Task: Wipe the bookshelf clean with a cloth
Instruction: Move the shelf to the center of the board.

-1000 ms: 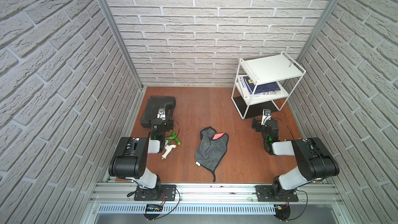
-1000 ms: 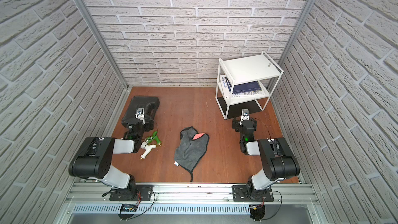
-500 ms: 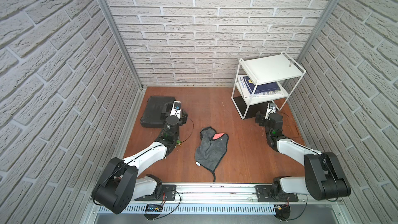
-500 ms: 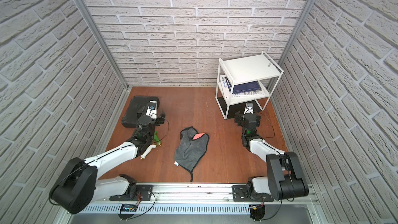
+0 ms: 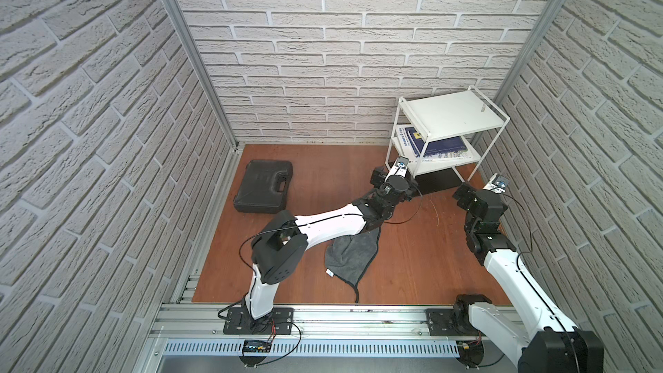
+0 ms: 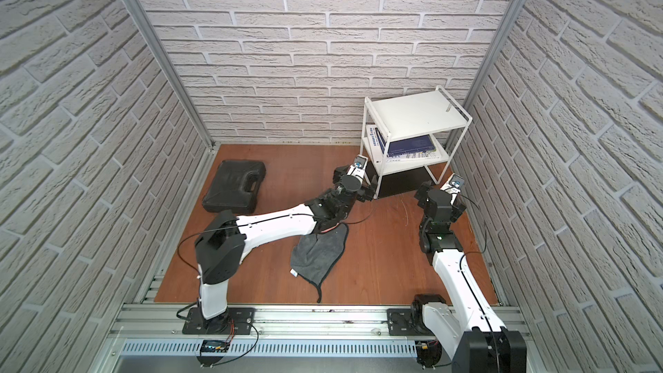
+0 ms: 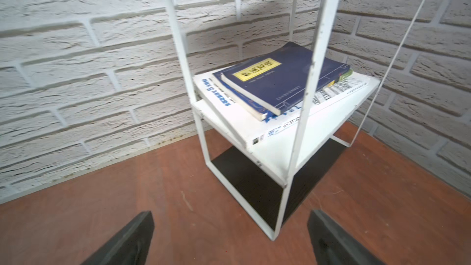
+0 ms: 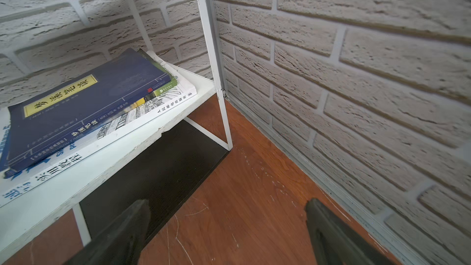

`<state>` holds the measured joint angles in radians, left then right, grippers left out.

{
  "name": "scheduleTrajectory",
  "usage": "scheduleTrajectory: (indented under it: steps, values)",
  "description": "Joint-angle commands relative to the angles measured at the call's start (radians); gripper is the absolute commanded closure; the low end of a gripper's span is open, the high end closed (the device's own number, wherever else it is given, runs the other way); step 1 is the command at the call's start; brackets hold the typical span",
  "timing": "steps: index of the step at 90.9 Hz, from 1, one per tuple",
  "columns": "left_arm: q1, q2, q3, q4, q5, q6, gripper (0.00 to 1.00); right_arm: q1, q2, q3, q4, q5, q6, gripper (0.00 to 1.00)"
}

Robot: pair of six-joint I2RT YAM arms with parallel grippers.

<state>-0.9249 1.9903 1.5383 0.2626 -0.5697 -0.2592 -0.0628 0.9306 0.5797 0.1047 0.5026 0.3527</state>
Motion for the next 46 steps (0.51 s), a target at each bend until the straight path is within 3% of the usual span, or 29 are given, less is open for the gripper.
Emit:
scheduleTrajectory:
  steps: [1, 26, 36, 46]
  values:
    - [0.021, 0.105, 0.172, -0.092, 0.019, -0.038, 0.02, -0.006, -0.058, 0.003, -0.064, -0.050, 0.041, 0.01]
    - [0.061, 0.309, 0.500, -0.152, 0.017, 0.011, 0.04, -0.006, -0.069, -0.017, -0.034, -0.095, 0.049, 0.01]
    - [0.062, 0.311, 0.505, -0.163, -0.029, 0.010, 0.20, -0.006, -0.050, -0.011, -0.038, -0.103, 0.048, 0.01]
    - [0.067, 0.253, 0.400, -0.125, -0.085, 0.012, 0.40, -0.007, -0.041, -0.008, -0.037, -0.095, 0.052, 0.01]
